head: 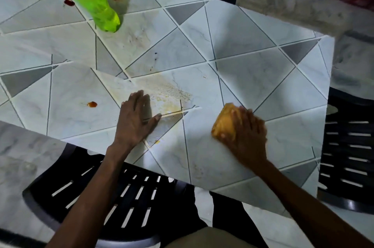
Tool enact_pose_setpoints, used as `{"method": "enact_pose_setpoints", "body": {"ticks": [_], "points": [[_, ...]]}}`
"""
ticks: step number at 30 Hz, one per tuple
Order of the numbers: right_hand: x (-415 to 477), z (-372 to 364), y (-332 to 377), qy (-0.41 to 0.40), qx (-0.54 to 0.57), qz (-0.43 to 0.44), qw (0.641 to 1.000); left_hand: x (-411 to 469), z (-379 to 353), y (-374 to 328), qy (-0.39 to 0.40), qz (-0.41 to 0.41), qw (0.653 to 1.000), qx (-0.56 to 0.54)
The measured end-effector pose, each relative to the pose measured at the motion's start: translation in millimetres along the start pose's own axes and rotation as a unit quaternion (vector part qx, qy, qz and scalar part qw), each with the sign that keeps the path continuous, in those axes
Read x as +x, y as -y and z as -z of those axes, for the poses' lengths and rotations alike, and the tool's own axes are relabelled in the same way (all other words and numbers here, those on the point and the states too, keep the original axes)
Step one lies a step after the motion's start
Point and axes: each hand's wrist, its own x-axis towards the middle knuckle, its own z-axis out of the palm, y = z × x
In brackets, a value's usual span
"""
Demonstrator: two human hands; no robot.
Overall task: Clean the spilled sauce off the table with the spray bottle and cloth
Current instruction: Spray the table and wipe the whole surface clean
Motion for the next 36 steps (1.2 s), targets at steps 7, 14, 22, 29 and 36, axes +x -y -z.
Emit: {"method": "enact_pose_setpoints", "body": {"ticks": [7,14,22,29,36], "points": [[118.4,11.1,106.4,-0.037,0.022,-0.081,0.996,-11.8,10.4,10.7,-0.026,0.05,0.998,0.007],[37.8,2.1,117.7,-0.001,0.021,0.19,0.981,-23.9,10.8,35.5,0.03,0.062,0.997,0.028],[119.3,12.8,83.6,-0.009,-0.019,0.004,1.0,-25.8,12.9,36.5,0.028,0.068,0.997,0.01],[124.2,2.8,213.8,-0.001,-0.01,0.162,0.987,-45.6,33.3,52.2,-0.073,0.123,0.99,0.008],[91.9,6.1,141.3,0.006,-0.017,0.221,0.975,-60.1,40.8,84.0,-0.057,0.243,0.967,0.047]]}}
